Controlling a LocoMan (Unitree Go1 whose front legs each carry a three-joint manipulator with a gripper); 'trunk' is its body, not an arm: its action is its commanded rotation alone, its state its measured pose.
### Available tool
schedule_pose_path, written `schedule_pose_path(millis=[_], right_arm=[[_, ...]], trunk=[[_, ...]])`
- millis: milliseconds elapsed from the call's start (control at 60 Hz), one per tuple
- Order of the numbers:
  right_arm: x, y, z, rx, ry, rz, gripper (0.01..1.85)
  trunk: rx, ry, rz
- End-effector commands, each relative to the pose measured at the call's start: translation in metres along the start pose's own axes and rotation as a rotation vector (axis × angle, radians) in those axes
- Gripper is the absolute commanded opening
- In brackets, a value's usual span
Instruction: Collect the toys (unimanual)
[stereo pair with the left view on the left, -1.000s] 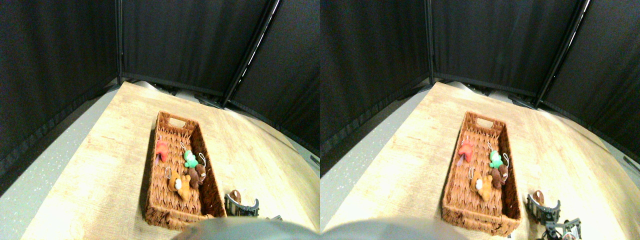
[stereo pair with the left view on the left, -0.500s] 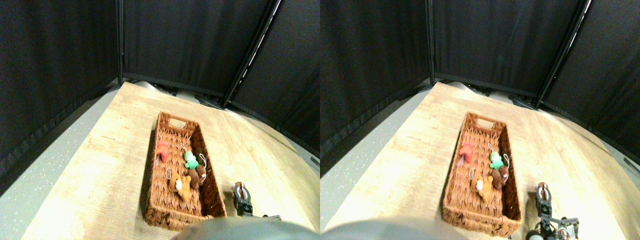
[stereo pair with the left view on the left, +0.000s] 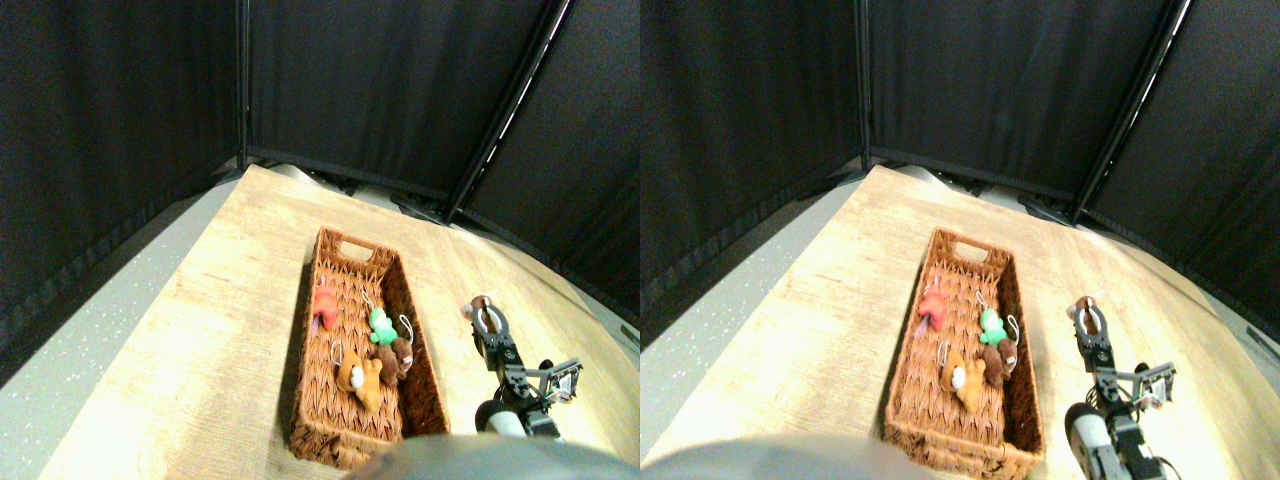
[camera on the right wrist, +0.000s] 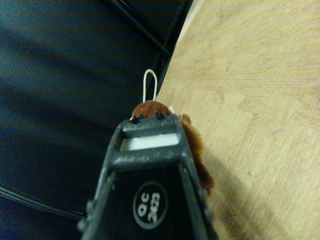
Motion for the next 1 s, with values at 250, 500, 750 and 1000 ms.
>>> schedule_pose_path(millis=[250,500,750,1000], right_arm=[[0.003,0.078,-0.011,-0.096,0.120,0.120,0.06],[0.008,0.100,-0.038,-0.039,0.238,0.160,0.06],[0.006,0.104,-0.057,-0.077,0.258,0.175,0.06],[0.010,0.100,-0.064,-0.024,0.283,0.147,0.06]], trunk=[[-0.053,-0.030,0.029],[-0.087,-0.042,0.059],[-0.114,-0.045,0.095],[-0.113,-0.037,0.098]])
